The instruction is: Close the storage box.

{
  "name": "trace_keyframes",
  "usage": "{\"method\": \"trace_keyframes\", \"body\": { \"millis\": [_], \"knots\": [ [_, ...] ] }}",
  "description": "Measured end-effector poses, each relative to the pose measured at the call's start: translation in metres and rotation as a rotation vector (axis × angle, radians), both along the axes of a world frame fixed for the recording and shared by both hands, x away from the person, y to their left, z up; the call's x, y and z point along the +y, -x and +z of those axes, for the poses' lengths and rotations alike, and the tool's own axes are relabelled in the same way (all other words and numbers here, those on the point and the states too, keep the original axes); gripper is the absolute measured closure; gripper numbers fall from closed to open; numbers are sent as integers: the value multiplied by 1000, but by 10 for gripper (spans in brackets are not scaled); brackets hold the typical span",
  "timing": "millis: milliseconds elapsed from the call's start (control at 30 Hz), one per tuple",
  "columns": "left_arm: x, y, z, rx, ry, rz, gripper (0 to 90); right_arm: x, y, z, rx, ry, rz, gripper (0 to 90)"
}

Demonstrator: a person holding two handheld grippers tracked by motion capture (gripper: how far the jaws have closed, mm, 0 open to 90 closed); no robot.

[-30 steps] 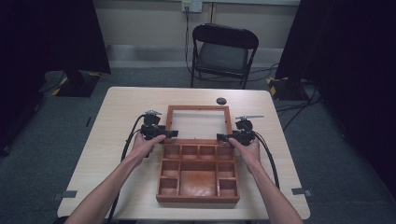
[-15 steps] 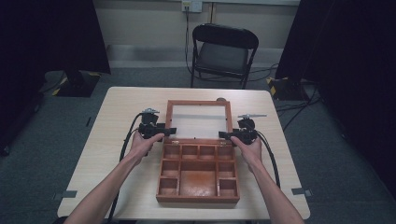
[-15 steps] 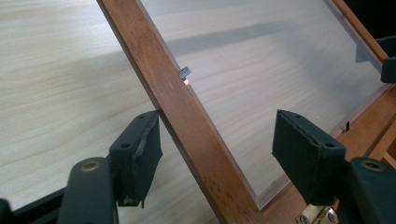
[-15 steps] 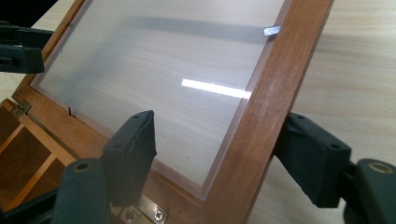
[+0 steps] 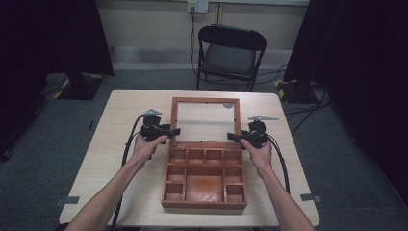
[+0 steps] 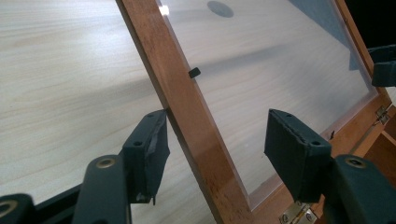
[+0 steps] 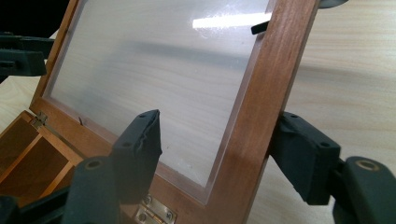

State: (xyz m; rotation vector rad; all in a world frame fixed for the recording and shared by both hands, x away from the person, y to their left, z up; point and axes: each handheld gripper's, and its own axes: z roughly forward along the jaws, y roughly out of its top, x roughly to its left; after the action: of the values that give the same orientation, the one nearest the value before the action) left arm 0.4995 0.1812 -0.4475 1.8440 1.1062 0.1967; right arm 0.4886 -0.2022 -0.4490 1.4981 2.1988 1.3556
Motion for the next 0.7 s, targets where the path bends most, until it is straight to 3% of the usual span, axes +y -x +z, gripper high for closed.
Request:
{"method": "trace_keyframes", "body": {
  "millis": [433, 700],
  "knots": [
    [2, 2, 7, -30, 27, -2, 450, -8, 3, 8, -29, -28, -27, 461],
    [4, 4, 11, -41, 43, -1, 475, -12, 6, 11, -49, -22, -49, 585]
  ]
}}
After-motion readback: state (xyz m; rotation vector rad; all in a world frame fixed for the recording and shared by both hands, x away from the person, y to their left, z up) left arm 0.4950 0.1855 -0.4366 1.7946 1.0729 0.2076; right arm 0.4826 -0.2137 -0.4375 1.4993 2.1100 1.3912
